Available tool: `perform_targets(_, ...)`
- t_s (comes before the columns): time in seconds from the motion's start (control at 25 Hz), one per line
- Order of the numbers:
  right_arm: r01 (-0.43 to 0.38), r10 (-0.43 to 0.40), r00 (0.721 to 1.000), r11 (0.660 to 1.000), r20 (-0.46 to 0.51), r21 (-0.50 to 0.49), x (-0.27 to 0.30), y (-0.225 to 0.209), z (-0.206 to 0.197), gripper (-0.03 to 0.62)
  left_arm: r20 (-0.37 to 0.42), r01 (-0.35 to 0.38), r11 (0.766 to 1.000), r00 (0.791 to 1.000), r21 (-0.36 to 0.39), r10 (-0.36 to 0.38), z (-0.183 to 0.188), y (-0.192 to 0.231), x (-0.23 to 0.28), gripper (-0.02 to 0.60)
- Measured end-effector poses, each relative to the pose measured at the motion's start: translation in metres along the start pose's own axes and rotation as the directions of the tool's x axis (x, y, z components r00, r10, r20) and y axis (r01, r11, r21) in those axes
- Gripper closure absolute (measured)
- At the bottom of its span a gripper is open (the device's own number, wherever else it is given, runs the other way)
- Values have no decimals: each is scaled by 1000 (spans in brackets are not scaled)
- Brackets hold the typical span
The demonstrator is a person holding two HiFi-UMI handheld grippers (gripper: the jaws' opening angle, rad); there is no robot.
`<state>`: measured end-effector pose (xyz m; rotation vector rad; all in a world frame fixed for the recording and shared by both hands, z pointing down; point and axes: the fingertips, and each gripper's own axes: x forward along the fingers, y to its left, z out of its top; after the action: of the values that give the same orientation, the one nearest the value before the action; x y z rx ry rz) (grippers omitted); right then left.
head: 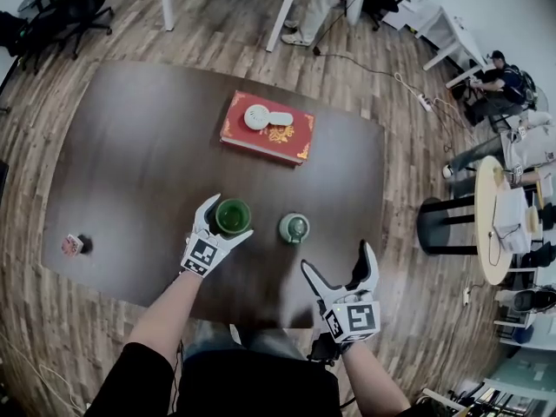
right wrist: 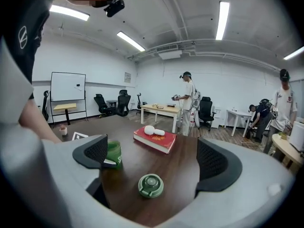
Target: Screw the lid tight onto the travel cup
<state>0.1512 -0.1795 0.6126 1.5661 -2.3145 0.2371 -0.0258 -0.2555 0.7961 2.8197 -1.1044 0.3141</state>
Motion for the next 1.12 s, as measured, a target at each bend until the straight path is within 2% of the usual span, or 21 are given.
perform_targets(0.24, -4, 7, 988, 1000, -157, 22, 61, -9, -85, -4, 2, 51, 999, 999, 15, -51, 2, -8, 18, 173)
perform_targets(0.44, -25, 30, 944, 1000, -328, 19, 105, -4, -163, -1, 4, 60, 998, 998, -1, -60, 1, -6, 22, 173)
perform_targets(0.52, -28, 38, 931, 999, -363, 34, 117, -5, -182, 5, 6, 62, 998, 998, -3, -62, 1, -7, 23, 173)
perform_targets(0.72, 8, 18, 924, 998, -381, 66, 139, -6, -206, 45, 9, 69, 998, 998, -8, -69, 2, -6, 21, 175)
perform_targets(0.92, 39, -23, 932, 998, -362, 39, 148, -2, -213, 102, 11, 70, 998, 998, -9, -70, 2, -7, 21, 175)
perform_targets(1.12, 49, -35, 935, 998, -352, 30, 149, -2, -212, 98, 9, 70, 998, 998, -9, -70, 2, -6, 22, 175)
